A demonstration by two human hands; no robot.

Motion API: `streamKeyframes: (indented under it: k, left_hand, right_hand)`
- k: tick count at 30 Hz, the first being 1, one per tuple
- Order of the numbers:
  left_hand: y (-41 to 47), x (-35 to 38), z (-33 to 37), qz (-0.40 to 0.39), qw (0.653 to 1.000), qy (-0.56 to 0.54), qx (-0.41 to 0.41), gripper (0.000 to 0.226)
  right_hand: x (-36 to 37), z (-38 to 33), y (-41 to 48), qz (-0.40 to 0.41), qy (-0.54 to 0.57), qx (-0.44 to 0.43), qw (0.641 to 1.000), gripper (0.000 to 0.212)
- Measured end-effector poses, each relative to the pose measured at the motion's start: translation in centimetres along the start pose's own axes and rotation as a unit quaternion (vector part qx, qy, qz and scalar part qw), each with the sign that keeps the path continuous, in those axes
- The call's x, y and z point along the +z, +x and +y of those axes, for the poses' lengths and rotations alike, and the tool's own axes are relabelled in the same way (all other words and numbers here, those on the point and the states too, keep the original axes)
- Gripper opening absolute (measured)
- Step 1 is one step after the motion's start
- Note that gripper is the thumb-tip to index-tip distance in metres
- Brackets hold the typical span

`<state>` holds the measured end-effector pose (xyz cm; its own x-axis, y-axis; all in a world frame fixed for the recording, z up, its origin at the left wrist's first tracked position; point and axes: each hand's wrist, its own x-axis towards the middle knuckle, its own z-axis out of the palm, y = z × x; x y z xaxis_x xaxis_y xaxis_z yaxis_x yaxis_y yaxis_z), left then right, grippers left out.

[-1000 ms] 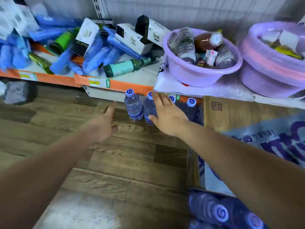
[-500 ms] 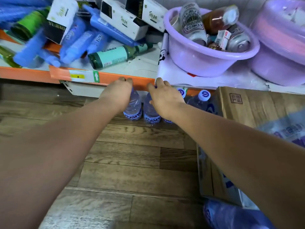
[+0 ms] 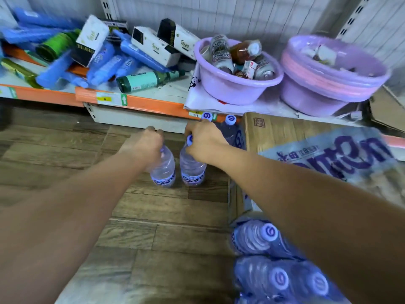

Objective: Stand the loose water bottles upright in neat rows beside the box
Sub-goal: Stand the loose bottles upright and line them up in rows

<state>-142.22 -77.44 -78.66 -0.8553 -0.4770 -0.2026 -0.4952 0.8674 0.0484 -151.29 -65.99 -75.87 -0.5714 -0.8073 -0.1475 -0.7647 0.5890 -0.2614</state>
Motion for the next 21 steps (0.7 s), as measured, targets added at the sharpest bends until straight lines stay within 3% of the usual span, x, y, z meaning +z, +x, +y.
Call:
streamKeyframes:
  k: [11, 15, 21]
  left_hand:
    - [-18.8, -11.3, 10.1, 0.059, 0.998, -0.018, 0.013, 0.022]
    - [-23.4, -14.8, 15.4, 0.103, 0.994, 0.005, 0.031, 0.032]
    - [-30.1, -16.4, 24.2, 0.126, 0.988, 0.01, 0.087, 0.023]
  right_hand:
    - [-12.9, -1.1, -20.2, 0.091, 0.047, -0.04, 0.994, 0.026]
    - [-16.9, 0.7, -27.7, 0.109, 0.037, -0.038, 0.993, 0.023]
    - [-20.5, 5.2, -38.2, 0.139, -0.013, -0.016, 0.99, 0.029]
